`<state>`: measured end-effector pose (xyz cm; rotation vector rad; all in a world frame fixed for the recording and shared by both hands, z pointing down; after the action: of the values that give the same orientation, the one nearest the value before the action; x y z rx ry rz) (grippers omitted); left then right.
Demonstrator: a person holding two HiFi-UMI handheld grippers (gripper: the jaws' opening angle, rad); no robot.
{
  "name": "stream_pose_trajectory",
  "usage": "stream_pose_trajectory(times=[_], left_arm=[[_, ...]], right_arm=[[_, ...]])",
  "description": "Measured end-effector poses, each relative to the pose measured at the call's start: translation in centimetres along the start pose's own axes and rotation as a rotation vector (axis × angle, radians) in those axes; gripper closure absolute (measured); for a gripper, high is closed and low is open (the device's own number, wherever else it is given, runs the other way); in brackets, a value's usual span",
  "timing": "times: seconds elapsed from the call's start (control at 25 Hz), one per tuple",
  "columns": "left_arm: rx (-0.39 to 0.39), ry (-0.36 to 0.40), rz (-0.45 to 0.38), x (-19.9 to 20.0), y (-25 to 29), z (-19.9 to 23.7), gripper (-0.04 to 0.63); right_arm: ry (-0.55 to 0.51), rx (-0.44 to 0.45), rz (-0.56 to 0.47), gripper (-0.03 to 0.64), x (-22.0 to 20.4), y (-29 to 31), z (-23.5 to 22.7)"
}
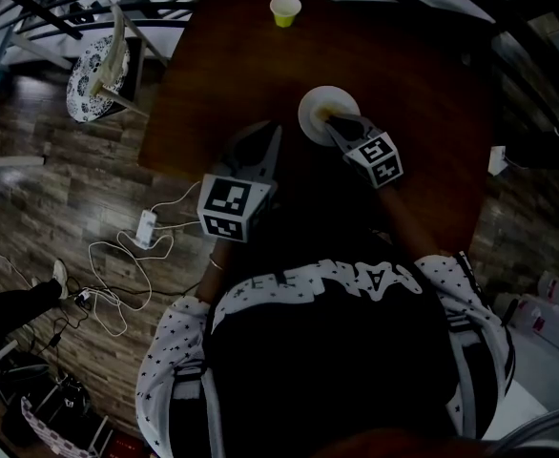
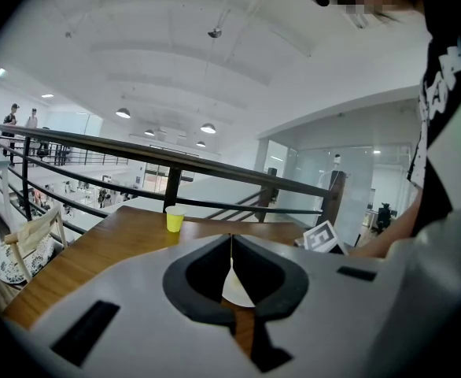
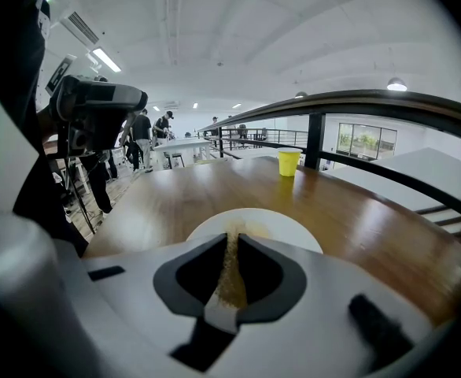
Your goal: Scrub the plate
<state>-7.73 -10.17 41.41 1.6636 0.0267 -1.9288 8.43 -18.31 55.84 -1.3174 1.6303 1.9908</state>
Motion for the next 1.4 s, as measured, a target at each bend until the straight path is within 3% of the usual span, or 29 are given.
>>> stream_pose_trajectory(times=[1.4], left_arm=[[-0.033,0.016,-0.016,-0.3,-1.6,-0.7,0.58]], right_arm=[[-0.008,-0.005,-0.012,0.568,-0.5,-1.2,3.1]])
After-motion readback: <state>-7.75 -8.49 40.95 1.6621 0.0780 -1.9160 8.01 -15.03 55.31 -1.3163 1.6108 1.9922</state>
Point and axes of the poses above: the fingertips, and each gripper's own axes: y forward along the fingers, z to its left, x out of its top, the point moved 5 cm from there along -y, backward along the fingers, and after that the axes turned 3 degrees about z, right-handed, at the moved point
